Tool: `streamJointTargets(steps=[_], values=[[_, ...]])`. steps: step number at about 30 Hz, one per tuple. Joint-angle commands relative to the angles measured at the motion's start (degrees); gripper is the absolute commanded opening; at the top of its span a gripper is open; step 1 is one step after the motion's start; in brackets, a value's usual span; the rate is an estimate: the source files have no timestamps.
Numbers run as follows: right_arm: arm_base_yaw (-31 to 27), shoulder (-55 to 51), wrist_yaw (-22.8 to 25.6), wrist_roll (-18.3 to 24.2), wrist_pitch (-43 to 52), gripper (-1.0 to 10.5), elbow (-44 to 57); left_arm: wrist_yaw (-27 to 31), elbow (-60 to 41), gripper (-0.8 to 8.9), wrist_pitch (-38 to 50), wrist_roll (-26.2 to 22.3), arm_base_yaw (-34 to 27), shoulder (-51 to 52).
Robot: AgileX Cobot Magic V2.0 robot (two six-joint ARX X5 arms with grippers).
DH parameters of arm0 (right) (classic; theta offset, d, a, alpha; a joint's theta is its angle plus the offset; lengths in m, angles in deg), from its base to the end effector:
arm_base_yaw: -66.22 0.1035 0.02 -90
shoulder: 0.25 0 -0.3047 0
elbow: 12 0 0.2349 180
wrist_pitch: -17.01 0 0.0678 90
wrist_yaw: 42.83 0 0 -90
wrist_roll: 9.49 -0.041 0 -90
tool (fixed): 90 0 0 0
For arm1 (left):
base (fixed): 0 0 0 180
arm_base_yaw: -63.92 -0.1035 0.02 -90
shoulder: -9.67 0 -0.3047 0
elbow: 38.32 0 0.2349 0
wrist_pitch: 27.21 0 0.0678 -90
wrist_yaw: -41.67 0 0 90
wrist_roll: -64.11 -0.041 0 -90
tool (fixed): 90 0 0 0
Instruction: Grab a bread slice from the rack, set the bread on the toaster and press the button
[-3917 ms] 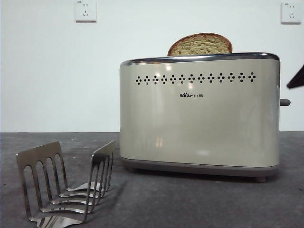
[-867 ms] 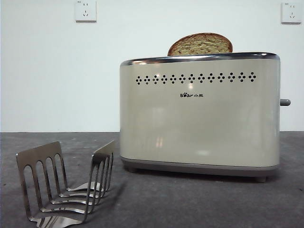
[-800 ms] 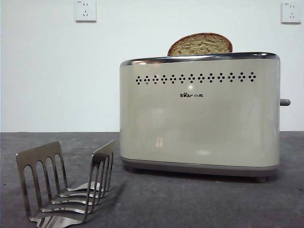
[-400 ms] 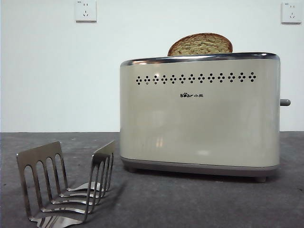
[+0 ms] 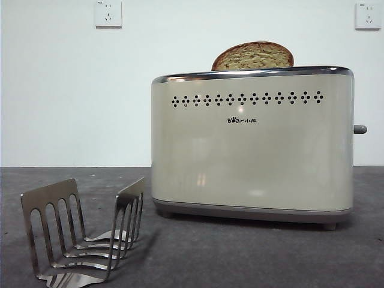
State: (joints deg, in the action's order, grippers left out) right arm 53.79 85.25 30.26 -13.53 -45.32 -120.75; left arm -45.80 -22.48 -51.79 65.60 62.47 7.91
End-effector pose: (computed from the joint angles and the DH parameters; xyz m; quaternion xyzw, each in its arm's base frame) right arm 0.2907 -0.0519 0.4325 0.1178 0.3247 0.0254 0.9381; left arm 0.0502 0.0031 0.1502 -0.0121 0.0910 0.0358 0.9951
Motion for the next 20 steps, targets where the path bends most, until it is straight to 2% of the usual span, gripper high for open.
streamJointTargets(steps=[1,6,12,20], values=[[0.0,0.6,0.1,0.3,0.4,0.0,0.0,0.1,-0.6,-0.03,0.5,-0.2,-0.2,-0.4],[0.0,0.8,0.1,0.3,1.2,0.0,0.3,0.1,-0.6,-0.03,0.5,-0.2,-0.2,-1.5],[0.2,-1.6,5.7,0.3,0.8,0.0,0.4,0.1,-0.6,-0.03,0.4,-0.2,-0.2,-2.4],[4.6,-13.6,12.9,0.3,3.7,0.0,5.8,0.1,-0.6,-0.03,0.4,-0.2,-0.2,-2.7]])
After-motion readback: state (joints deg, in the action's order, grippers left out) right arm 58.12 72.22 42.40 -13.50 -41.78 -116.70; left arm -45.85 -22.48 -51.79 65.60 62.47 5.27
